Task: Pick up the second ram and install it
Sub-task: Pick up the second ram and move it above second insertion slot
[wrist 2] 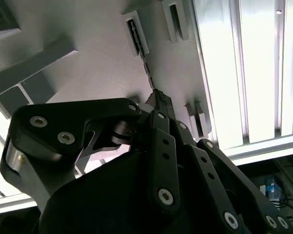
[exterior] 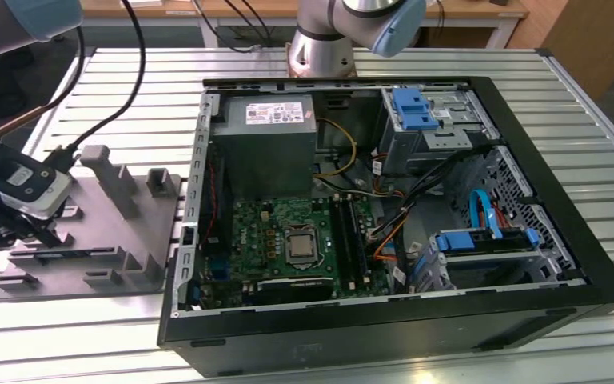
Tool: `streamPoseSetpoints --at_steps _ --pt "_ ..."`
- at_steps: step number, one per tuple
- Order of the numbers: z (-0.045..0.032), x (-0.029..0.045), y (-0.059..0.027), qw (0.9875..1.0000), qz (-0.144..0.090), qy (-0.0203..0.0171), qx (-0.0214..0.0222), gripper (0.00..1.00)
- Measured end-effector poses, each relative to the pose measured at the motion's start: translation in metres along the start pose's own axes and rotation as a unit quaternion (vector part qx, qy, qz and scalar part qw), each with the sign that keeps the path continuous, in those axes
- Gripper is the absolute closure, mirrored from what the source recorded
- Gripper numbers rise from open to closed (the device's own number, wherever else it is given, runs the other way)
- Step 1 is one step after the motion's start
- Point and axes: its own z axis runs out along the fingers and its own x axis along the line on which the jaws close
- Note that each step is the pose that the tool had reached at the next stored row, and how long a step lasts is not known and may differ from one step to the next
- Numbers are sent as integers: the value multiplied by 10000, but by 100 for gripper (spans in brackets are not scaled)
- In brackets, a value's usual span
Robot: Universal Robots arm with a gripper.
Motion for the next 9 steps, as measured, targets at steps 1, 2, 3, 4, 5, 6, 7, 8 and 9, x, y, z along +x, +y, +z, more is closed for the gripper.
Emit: streamPoseSetpoints --at_steps 1,2,3,4,5,6,7,8,9 --pt "0 0 0 10000 -55 1 -1 90" --pt "0 0 0 9999 -104 3 -3 90" --pt "0 0 0 9999 -155 3 -4 90" --pt "0 0 0 9998 -205 4 -5 90" --pt "0 0 0 9997 -255 6 -7 90" --pt "0 0 0 9995 -305 7 -8 90" --pt "0 0 0 9994 -357 8 -9 90" --pt "0 0 0 9992 -412 9 -11 90" --pt "0 0 0 9989 -462 10 -12 90"
